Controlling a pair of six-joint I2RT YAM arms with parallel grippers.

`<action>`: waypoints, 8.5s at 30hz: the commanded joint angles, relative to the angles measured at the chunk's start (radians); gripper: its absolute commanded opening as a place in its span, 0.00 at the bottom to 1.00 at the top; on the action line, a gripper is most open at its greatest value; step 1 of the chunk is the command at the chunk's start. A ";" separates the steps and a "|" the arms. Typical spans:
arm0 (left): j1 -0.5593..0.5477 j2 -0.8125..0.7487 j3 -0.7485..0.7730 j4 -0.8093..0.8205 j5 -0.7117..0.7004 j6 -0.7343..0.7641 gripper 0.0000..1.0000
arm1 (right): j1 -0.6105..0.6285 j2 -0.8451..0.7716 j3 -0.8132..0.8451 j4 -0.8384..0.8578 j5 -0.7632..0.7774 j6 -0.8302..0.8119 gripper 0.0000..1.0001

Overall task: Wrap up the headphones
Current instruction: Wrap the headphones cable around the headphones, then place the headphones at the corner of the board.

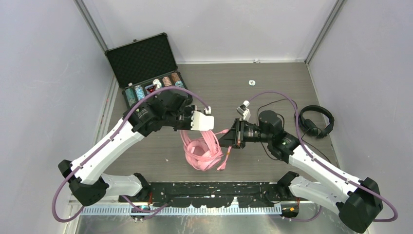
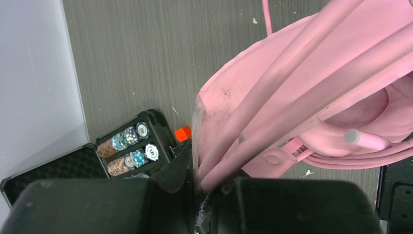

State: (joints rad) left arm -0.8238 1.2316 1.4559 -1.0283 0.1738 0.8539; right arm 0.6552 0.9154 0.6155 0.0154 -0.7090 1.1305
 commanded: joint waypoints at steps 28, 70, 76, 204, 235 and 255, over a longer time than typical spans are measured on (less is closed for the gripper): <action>0.085 -0.120 -0.109 0.107 -0.285 -0.277 0.00 | -0.006 -0.046 -0.071 0.298 0.130 0.188 0.00; 0.100 -0.044 -0.120 0.128 -0.725 -1.207 0.00 | 0.013 0.288 0.278 0.126 0.450 0.214 0.15; 0.111 -0.058 -0.158 0.209 -0.691 -1.329 0.00 | 0.035 0.282 0.343 -0.005 0.554 0.130 0.19; 0.278 0.588 0.161 0.940 -0.006 -1.701 0.00 | 0.242 -0.253 0.490 -0.675 0.943 -0.411 0.80; 0.451 1.079 0.419 0.930 0.166 -1.787 0.27 | 0.242 -0.226 0.466 -0.716 1.029 -0.402 0.82; 0.471 1.000 0.479 0.748 0.170 -1.719 0.55 | 0.242 -0.224 0.367 -0.709 1.150 0.000 0.88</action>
State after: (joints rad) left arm -0.3614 2.3276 1.8759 -0.2546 0.3153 -0.8894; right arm 0.8909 0.7048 1.0122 -0.7040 0.3111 0.9146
